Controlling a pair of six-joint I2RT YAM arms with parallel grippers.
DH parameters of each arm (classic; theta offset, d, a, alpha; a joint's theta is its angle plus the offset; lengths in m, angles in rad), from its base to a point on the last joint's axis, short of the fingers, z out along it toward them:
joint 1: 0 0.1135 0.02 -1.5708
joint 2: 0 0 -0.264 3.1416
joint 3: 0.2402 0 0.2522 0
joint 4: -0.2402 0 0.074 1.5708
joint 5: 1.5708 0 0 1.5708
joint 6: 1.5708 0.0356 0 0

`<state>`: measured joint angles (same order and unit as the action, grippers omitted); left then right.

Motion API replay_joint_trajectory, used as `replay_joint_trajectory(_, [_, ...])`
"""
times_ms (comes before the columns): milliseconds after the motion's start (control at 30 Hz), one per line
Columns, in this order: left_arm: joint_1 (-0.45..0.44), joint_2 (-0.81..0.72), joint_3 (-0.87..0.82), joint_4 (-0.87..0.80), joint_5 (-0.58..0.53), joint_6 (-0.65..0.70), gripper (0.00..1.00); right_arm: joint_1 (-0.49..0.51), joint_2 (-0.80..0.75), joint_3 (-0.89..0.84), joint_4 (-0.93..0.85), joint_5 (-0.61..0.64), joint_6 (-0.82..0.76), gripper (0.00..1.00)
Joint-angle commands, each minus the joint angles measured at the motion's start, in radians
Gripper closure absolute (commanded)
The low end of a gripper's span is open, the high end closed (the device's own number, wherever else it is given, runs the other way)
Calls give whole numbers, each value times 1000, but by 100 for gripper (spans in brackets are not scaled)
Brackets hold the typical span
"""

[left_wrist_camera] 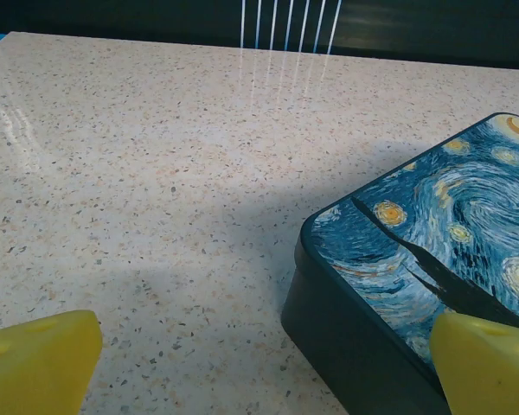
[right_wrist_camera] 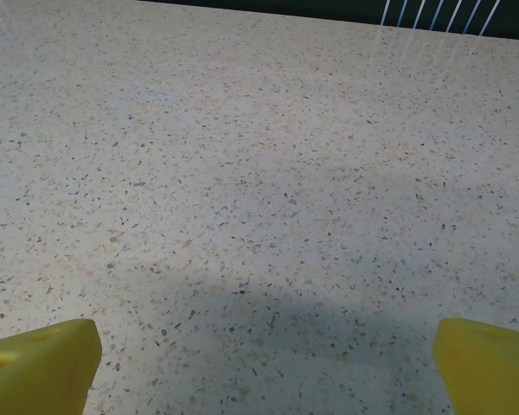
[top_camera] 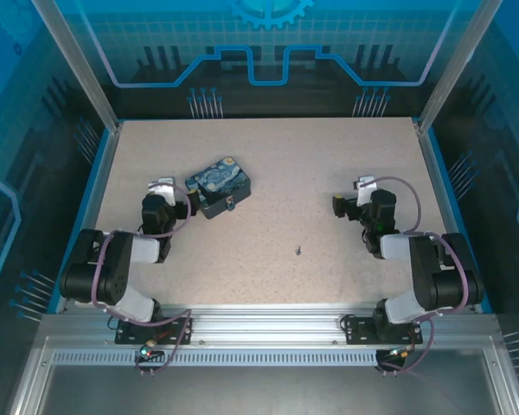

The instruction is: Unlock the padlock with the key

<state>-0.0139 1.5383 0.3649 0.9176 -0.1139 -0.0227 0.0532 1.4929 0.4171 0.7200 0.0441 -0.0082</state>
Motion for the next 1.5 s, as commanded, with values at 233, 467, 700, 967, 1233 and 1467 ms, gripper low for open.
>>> replay_joint_trajectory(233, [8,11,22,-5,44,26,1,1,12,18,29,-7,-2,0])
replay_joint_trajectory(467, [7,11,22,-6,37,23,1,-1,13,19,27,-10,-2,0])
replay_joint_trajectory(700, [9,11,23,-9,37,23,1,-2,12,20,27,-11,-2,0])
replay_joint_trajectory(967, [9,10,18,0,28,21,1,-2,12,19,27,-10,-1,0])
replay_joint_trajectory(1233, [14,-81,-85,116,-20,-3,1,-2,-112,130,-272,-11,12,3])
replay_joint_trajectory(1467, [2,-352,-80,-136,-43,-37,1,39,-288,206,-603,-36,139,2])
